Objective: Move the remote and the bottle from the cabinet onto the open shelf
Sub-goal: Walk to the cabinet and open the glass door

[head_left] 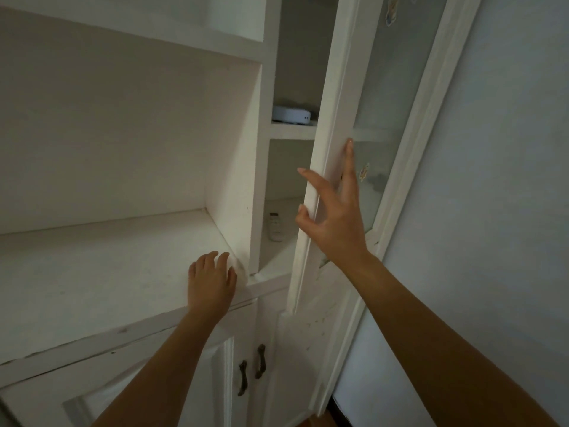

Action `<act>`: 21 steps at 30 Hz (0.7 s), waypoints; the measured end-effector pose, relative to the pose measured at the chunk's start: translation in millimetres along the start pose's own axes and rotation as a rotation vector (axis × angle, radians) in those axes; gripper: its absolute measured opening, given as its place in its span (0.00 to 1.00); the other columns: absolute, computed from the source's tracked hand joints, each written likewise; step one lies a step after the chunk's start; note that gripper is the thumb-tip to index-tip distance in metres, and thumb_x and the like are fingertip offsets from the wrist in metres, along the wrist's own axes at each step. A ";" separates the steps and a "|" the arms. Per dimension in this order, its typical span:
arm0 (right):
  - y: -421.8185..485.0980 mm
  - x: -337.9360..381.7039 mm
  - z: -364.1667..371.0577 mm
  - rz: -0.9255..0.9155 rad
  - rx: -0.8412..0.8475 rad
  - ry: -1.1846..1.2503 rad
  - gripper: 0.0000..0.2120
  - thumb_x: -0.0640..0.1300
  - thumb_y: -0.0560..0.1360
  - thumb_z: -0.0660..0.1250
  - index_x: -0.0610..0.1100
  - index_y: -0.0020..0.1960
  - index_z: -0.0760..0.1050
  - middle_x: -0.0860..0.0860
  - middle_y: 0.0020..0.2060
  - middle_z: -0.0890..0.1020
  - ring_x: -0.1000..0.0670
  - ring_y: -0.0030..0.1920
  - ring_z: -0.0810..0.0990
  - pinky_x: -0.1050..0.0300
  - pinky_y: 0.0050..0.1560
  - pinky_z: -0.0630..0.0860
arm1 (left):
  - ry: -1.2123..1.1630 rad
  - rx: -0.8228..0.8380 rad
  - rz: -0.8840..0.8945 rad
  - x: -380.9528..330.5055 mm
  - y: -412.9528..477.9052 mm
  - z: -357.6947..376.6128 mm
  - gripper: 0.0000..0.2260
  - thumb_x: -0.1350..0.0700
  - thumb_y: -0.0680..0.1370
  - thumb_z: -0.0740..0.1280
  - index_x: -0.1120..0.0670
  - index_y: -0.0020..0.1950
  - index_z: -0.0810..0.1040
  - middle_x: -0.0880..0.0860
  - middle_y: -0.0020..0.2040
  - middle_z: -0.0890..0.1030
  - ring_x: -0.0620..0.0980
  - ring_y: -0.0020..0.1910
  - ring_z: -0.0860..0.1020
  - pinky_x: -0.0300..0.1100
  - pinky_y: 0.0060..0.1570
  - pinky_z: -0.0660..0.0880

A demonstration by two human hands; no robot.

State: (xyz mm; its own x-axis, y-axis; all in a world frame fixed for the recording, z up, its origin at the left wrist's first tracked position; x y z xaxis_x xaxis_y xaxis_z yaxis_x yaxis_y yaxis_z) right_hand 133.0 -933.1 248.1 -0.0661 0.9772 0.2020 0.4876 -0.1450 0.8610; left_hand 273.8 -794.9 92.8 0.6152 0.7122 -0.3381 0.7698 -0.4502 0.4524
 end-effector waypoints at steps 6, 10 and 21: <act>-16.2 -5.2 -34.4 -0.019 0.017 0.010 0.22 0.43 0.69 0.69 0.50 0.61 0.69 0.39 0.74 0.48 0.49 0.73 0.45 0.82 0.60 0.52 | -0.194 -0.177 0.199 -45.1 -12.1 -8.3 0.13 0.56 0.74 0.57 0.60 0.50 0.77 0.60 0.47 0.81 0.59 0.47 0.78 0.52 0.48 0.74; -28.8 -12.4 -61.8 -0.035 0.034 -0.017 0.22 0.46 0.69 0.68 0.51 0.60 0.65 0.43 0.73 0.45 0.49 0.73 0.48 0.76 0.64 0.56 | -0.247 -0.110 0.368 -91.4 -12.9 -6.1 0.18 0.51 0.73 0.53 0.58 0.54 0.75 0.58 0.48 0.81 0.58 0.48 0.78 0.50 0.48 0.74; -65.3 -34.5 -139.9 0.015 0.001 -0.197 0.23 0.48 0.68 0.65 0.48 0.60 0.62 0.34 0.71 0.59 0.56 0.69 0.58 0.79 0.58 0.62 | -0.259 0.094 0.682 -192.4 -15.7 25.4 0.24 0.48 0.75 0.63 0.50 0.70 0.62 0.60 0.63 0.74 0.60 0.61 0.71 0.54 0.59 0.68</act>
State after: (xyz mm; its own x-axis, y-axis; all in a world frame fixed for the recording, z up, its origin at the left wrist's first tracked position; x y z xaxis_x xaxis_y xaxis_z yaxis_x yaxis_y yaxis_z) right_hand -18.3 -979.1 250.2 0.1131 0.9864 0.1191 0.4877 -0.1595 0.8583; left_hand 147.7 -938.5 129.8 0.9741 0.1127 -0.1962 0.2060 -0.8001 0.5634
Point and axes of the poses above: each hand's wrist, its own y-axis towards the middle knuckle, its own z-axis out of the palm, x = y × z, the point moved 2 cm from there along y, towards the middle knuckle
